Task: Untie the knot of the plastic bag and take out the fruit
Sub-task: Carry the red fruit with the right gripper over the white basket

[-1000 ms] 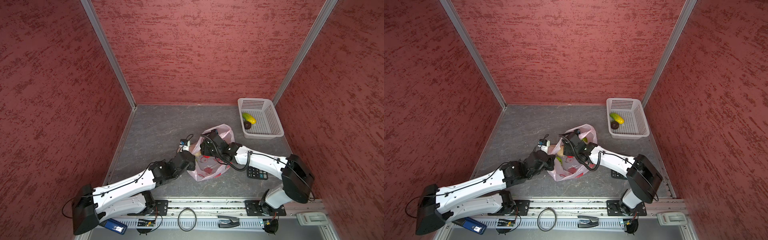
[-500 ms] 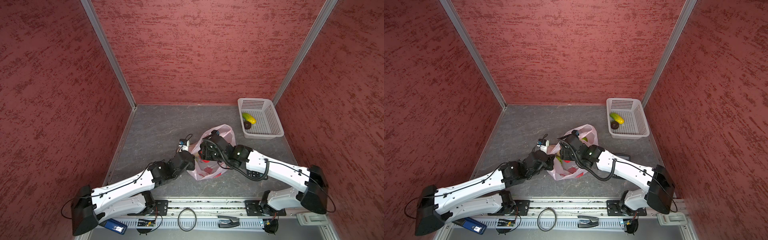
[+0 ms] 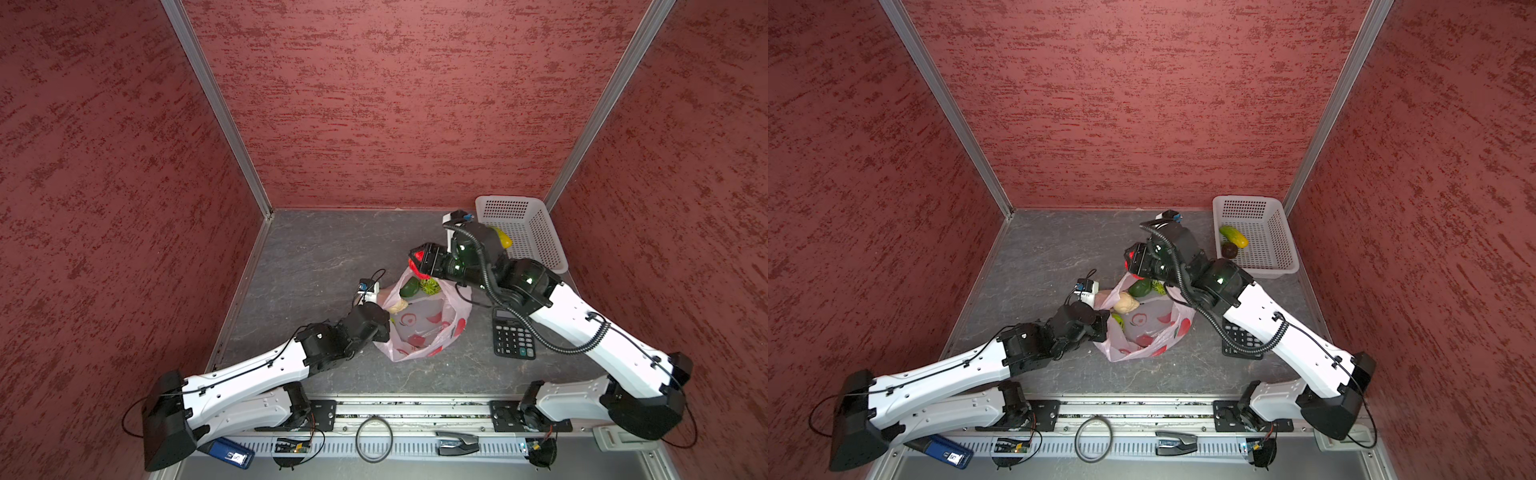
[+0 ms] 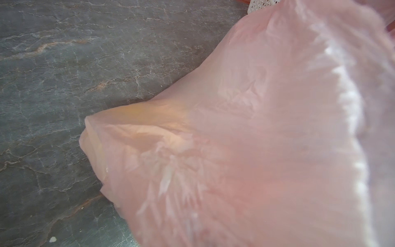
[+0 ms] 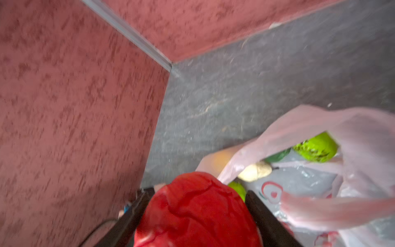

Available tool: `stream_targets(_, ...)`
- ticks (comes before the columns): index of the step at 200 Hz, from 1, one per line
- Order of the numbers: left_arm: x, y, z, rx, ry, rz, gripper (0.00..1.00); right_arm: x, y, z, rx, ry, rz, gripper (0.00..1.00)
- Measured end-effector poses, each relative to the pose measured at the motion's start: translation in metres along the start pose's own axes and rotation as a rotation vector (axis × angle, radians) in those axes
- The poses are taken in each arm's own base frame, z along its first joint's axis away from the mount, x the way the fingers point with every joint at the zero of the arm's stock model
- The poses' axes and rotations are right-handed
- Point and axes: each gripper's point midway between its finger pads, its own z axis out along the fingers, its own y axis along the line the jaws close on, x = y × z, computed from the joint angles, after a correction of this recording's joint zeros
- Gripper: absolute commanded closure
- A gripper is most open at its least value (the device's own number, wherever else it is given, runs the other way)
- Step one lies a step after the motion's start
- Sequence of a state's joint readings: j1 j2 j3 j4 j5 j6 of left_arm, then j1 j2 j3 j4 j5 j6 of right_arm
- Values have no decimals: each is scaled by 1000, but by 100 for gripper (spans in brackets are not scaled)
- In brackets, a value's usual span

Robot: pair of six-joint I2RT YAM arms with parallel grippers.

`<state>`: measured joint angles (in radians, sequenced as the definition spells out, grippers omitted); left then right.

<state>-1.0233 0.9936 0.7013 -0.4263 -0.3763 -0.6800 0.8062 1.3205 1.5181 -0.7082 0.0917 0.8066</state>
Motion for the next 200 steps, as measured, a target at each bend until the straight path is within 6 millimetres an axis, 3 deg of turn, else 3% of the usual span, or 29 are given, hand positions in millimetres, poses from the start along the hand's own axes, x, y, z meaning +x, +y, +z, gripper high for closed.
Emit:
stream_targets(42, 2, -1, 1, 0, 5, 5, 100, -75, -68, -13, 119, -149, 72, 34)
stream_targets(82, 4, 0, 4, -7, 14, 10, 100, -122, -142, -32, 234, -239, 130, 33)
stream_targets(124, 5, -1, 4, -6, 16, 13, 100, -143, -225, -28, 367, -248, 179, 33)
stream_targets(165, 6, -1, 4, -7, 17, 13, 100, -155, -301, -5, 485, -223, 201, 33)
stream_targets(200, 6, -1, 4, -8, 17, 9, 100, -152, -362, 19, 571, -173, 219, 32)
